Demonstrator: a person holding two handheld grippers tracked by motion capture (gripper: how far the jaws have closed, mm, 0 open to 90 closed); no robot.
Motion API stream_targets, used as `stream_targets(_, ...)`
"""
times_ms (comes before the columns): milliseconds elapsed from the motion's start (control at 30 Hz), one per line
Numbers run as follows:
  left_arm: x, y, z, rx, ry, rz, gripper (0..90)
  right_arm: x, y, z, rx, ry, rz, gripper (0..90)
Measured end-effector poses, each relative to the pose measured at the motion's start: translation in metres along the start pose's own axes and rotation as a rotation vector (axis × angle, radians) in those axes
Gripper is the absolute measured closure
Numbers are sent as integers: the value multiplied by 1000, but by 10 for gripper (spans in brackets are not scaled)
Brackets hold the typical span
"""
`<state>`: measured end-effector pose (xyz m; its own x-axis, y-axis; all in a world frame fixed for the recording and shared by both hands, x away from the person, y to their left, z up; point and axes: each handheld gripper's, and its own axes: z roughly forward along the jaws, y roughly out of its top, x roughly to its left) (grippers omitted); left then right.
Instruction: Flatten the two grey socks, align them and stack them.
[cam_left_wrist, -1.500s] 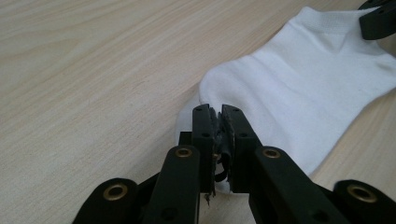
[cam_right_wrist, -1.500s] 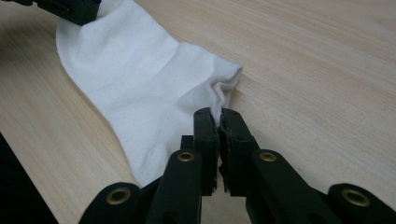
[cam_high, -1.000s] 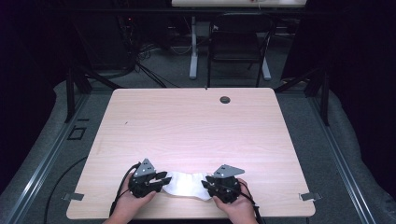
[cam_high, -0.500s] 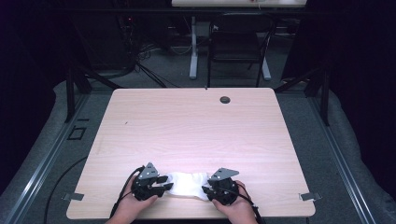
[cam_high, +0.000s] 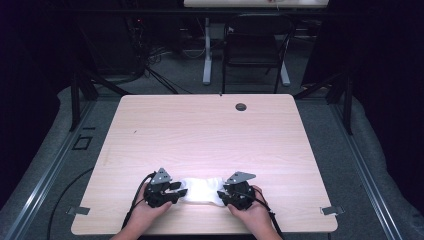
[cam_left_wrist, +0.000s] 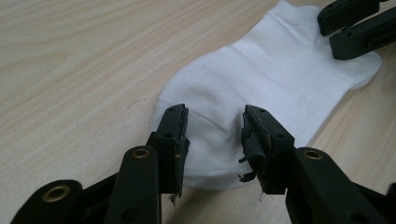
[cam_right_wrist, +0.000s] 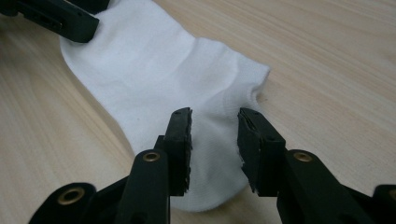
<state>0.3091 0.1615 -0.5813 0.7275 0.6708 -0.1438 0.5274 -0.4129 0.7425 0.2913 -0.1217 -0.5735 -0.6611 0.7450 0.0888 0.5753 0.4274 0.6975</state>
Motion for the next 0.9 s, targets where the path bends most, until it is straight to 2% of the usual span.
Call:
stream_targets(300,7,8,8,-6,17,-14,596,-15,10,8,-8,-6,56,659)
stream_targets(567,14,11,13,-36,25,-48,596,-22,15,13,-6,-17,69,662)
stream_targets(800,17,12,15,-38,20,-41,596,-27,17,16,-11,-9,77,663)
stream_targets(900,17,15,16,-23,32,-36,596,-29,18,17,-16,-11,85,664)
